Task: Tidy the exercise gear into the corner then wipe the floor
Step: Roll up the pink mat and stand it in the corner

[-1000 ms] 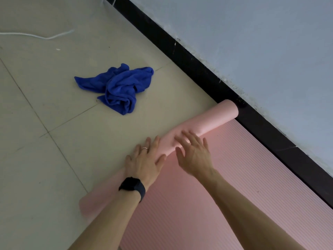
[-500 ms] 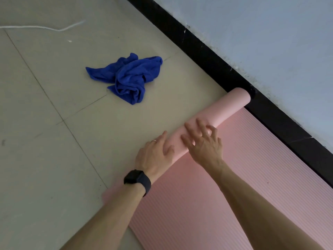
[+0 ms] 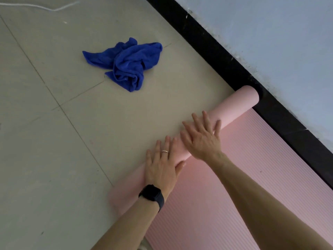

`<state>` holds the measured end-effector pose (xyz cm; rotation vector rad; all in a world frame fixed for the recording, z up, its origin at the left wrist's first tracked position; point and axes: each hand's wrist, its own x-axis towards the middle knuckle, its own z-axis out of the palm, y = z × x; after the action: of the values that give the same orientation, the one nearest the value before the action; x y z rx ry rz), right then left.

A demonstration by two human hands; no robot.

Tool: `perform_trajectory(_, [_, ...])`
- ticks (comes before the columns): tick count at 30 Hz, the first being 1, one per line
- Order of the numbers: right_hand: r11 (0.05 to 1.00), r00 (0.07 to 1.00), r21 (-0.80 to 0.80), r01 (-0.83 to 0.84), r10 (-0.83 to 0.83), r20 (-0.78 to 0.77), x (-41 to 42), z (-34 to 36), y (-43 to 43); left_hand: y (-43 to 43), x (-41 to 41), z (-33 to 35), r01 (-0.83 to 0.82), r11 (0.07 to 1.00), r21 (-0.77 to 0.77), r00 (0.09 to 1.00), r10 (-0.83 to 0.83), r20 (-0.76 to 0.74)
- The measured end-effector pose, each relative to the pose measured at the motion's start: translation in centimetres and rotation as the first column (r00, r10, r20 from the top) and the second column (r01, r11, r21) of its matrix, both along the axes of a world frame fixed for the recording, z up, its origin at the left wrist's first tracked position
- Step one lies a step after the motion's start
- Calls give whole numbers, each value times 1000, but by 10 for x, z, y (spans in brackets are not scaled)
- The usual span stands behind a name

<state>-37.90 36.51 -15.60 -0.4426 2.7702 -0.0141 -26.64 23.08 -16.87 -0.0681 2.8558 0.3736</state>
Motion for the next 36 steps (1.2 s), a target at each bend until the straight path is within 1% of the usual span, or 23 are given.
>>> perform_trajectory(2, [999,1000,-33,17,-17,-15,22,-16,23,6,10,10,57,994,91,998,-55,-30])
perform_trajectory(5, [993,996,-97,64,-70,-55,51,-30,46,-14,2,17,50,970,239,998,-42,-38])
perform_trajectory(6, [992,995,-96,78,-84,-60,55,-31,52,-23,-6,14,59,975,216,997,-48,-55])
perform_trajectory(7, [992,994,-96,87,-92,-53,55,-30,56,-31,-13,9,76,982,171,997,-71,-35])
perform_trajectory(9, [992,995,-80,94,-95,-17,60,-24,61,-34,-17,-1,133,982,135,984,-147,98])
perform_trajectory(11, [993,993,-38,115,-116,-33,75,-14,65,-18,-8,-11,178,974,141,965,-201,167])
perform_trajectory(13, [984,980,-34,174,-177,-94,89,3,66,2,6,-11,170,973,154,966,-196,169])
perform_trajectory(15, [969,949,-91,230,-244,-198,89,22,58,19,22,-10,166,979,121,975,-181,130])
perform_trajectory(16, [965,938,-131,226,-252,-240,83,29,52,25,30,-9,158,981,110,979,-170,113])
perform_trajectory(18, [978,965,-151,143,-172,-200,67,31,41,36,40,-4,149,983,103,986,-156,65])
perform_trajectory(20, [996,996,-82,39,-45,-74,58,18,42,45,48,1,157,985,75,986,-161,42])
perform_trajectory(21, [998,999,-52,24,-26,-29,61,9,51,50,53,4,170,982,83,984,-174,44])
perform_trajectory(23, [998,998,-42,45,-47,-35,76,-7,74,56,57,12,179,966,186,979,-193,60])
perform_trajectory(25, [996,994,-71,44,-51,-93,98,-16,94,52,53,23,70,920,386,983,-129,129])
perform_trajectory(26, [996,993,-77,48,-56,-99,111,-17,104,50,50,27,48,909,414,989,-101,108])
perform_trajectory(27, [995,993,-78,69,-76,-95,124,-17,117,48,47,27,70,933,354,994,-93,50])
perform_trajectory(28, [992,990,-82,93,-101,-94,137,-16,130,46,44,25,92,964,249,994,-102,27])
perform_trajectory(29, [990,990,-86,110,-117,-82,150,-15,143,47,43,23,107,983,147,991,-118,68])
perform_trajectory(30, [990,990,-83,116,-122,-70,163,-13,154,52,44,21,126,989,77,980,-136,147])
perform_trajectory(31, [990,991,-81,112,-118,-70,175,-10,164,60,50,18,149,988,50,961,-156,227])
perform_trajectory(33, [987,983,-98,130,-142,-116,191,1,177,87,74,13,142,983,114,940,-170,297])
perform_trajectory(35, [971,953,-136,197,-222,-208,184,19,175,111,97,11,87,983,164,962,-126,242])
perform_trajectory(36, [964,932,-161,212,-249,-262,175,29,169,120,106,10,71,988,138,975,-98,201])
